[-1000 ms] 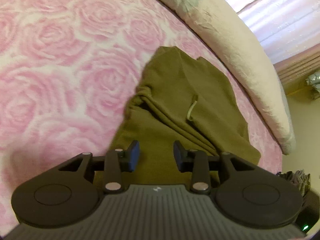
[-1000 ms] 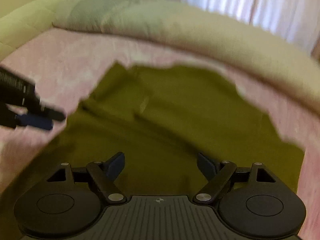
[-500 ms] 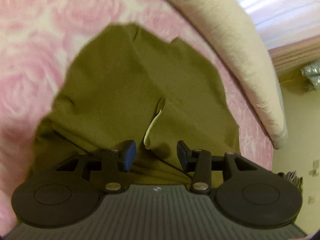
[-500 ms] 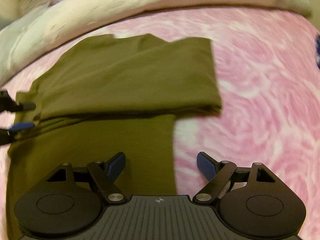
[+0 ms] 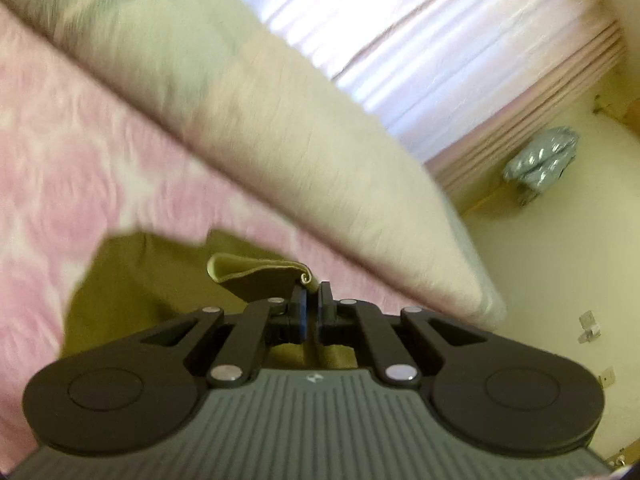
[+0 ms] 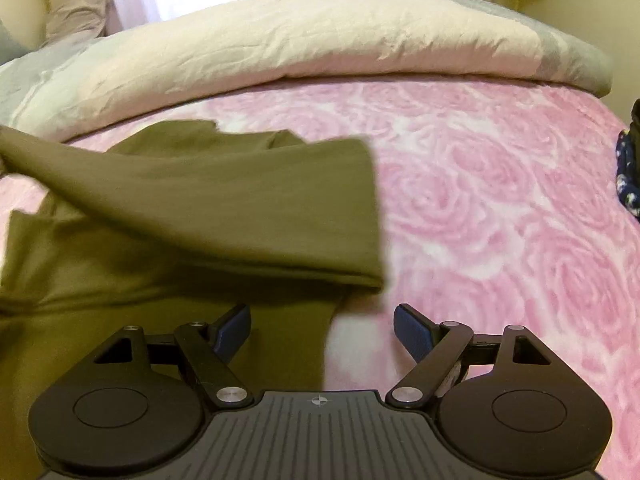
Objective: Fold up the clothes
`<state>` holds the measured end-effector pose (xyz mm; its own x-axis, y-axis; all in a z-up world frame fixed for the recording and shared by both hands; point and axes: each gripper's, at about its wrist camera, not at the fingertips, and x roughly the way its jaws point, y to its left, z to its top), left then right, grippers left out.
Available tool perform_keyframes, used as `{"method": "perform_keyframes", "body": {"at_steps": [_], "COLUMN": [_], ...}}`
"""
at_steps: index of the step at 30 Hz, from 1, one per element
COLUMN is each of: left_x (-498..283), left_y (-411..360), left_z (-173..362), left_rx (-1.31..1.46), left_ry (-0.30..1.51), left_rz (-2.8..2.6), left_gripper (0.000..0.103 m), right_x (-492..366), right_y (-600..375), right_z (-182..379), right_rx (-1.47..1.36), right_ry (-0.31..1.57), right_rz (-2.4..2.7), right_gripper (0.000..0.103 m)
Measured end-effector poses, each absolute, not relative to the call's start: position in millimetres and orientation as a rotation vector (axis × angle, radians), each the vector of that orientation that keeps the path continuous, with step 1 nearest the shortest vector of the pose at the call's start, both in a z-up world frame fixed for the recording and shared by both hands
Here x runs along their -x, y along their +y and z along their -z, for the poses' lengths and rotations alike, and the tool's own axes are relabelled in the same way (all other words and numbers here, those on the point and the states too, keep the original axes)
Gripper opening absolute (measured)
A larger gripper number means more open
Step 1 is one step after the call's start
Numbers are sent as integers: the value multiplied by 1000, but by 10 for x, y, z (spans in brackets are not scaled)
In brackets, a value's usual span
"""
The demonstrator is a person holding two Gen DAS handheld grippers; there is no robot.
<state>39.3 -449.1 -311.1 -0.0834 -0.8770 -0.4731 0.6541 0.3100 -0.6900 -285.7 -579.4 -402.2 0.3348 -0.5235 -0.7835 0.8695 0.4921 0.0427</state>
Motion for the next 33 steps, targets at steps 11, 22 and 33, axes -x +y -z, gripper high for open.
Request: {"method": "perform_keyframes", "body": {"at_steps": [11,22,33], "left_x": [-561,-563,-713], "left_y": [-4113,-4047,-4016], "left_z": [3538,3745,4097], "left_rx": [51,-104,-112], "left_ry": [1032,897,1130], "left_rz": [1147,1146,1121], "left_gripper": [2,2,18], "right_x": [3030,2858,2845], "right_y": [-6111,-5923,-5931], "right_z": [4120,4161,4116], "right_rx": [-518,-192,-264], "right_ry": [728,837,939], "right_rz": [1057,966,866], "right_gripper": [74,74,75]}}
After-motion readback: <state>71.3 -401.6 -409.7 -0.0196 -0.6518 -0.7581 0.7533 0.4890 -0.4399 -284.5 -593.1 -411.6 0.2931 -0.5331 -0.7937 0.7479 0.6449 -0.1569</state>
